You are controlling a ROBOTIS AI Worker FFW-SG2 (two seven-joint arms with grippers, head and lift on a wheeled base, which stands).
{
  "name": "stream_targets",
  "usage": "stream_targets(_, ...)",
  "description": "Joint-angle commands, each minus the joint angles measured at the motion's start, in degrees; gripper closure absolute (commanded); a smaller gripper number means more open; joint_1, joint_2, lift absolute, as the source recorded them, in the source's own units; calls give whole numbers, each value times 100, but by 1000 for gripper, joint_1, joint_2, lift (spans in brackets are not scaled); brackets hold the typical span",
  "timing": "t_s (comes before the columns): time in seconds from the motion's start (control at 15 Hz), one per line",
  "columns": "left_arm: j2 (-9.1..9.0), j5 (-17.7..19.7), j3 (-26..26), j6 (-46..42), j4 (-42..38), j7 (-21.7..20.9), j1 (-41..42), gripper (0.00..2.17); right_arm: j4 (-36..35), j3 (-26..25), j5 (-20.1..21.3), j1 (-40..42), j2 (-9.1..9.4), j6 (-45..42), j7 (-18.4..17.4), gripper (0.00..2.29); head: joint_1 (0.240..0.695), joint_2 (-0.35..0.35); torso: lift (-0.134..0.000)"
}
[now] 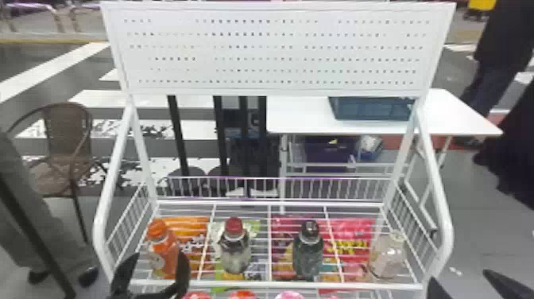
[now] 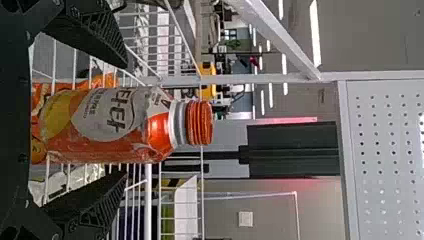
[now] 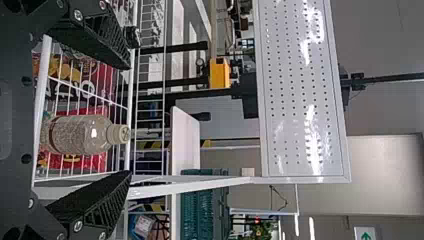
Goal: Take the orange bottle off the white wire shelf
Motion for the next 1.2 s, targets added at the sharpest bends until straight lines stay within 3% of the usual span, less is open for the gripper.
stream_targets(0.0, -7, 23, -10, 15, 285, -22, -258, 147, -8, 0, 8, 7, 5, 0, 0, 151, 499, 0, 0)
stream_targets(0.47, 28, 164, -125, 15, 970, -84, -786, 154, 27, 0, 8, -1, 5, 0, 0, 151, 499, 0, 0)
stream_targets(0.73, 55, 243, -125, 33, 865, -119, -742, 417, 62, 0, 8, -28, 5, 0, -9, 151, 499, 0, 0)
stream_targets(0.87, 72, 269, -125, 15, 812, -119, -733, 421, 62, 0, 8, -28, -4, 0, -9, 151, 499, 0, 0)
stream_targets(1.0, 90, 313, -133, 33, 742, -92, -707, 613, 71, 0, 8, -28, -4, 0, -9, 151, 499, 0, 0)
stream_targets(1.13, 99, 348, -133, 85, 619, -119, -645, 616, 80, 8, 16, -36, -4, 0, -18, 151, 499, 0, 0)
